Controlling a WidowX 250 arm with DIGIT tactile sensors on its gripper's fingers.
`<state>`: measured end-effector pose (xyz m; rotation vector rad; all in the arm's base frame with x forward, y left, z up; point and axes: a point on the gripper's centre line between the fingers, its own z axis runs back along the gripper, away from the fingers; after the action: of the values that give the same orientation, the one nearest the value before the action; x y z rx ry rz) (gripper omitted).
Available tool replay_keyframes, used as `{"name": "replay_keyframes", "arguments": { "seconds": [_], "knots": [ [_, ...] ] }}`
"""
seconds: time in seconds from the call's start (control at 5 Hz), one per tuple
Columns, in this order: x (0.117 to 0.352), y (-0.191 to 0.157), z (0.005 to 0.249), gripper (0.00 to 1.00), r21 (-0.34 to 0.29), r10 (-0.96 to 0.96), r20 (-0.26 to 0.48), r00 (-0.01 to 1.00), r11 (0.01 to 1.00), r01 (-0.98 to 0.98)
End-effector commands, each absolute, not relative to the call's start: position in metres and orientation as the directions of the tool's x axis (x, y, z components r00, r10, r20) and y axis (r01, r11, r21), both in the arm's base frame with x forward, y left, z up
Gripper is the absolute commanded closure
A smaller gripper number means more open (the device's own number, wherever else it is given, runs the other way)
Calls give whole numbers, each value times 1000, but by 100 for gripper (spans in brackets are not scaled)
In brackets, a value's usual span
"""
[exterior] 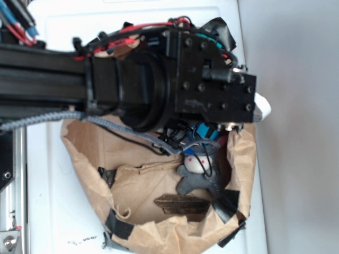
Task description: Grab the blue sponge.
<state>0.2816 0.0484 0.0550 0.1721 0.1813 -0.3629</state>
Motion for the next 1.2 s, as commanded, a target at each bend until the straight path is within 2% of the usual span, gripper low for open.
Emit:
{"name": "replay_keyframes", "arguments": {
  "seconds": [0.0,0.4,0.8,1.0],
  "knots": [
    [283,57,125,0,41,-359,-32,933,932,360],
    [288,61,119,0,56,-339,-37,940,938,341],
    [303,66,105,0,83,-309,-62,949,946,314],
    [311,79,94,0,133,-268,-84,960,952,277]
  ]
}}
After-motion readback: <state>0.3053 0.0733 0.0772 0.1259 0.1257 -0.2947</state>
